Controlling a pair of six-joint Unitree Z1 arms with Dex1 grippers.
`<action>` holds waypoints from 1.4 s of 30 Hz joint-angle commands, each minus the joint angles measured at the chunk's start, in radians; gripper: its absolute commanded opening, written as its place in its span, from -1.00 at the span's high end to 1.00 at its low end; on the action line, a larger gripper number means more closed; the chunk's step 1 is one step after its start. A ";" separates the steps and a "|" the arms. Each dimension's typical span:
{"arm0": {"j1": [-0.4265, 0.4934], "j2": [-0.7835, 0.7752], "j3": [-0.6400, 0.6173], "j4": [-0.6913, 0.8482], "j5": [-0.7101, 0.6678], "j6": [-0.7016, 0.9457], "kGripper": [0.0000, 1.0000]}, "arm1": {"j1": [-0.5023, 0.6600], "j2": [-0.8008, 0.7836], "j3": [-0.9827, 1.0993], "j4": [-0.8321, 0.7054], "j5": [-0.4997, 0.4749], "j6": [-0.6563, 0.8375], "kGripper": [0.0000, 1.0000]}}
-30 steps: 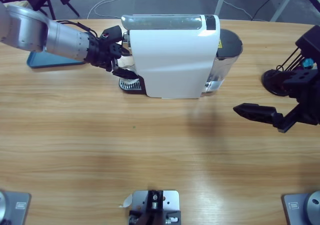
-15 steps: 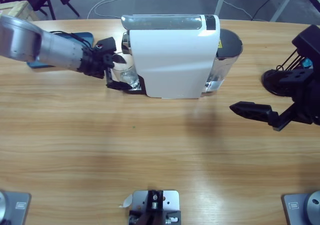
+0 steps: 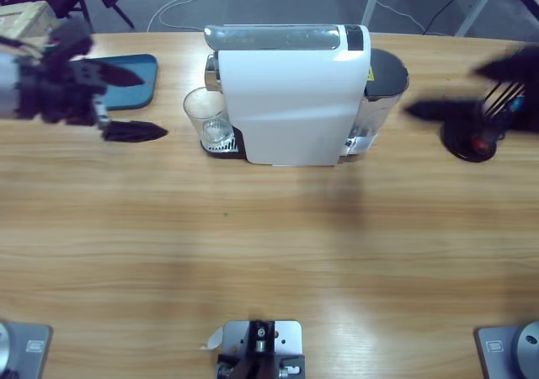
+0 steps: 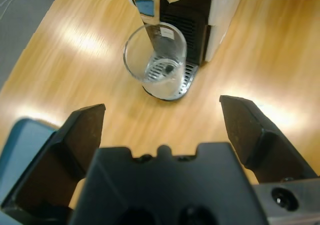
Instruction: Pour coffee
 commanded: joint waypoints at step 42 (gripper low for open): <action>-0.089 -0.225 0.157 0.030 0.251 -0.248 -1.00 | -0.269 0.674 -0.852 0.540 0.282 -0.058 1.00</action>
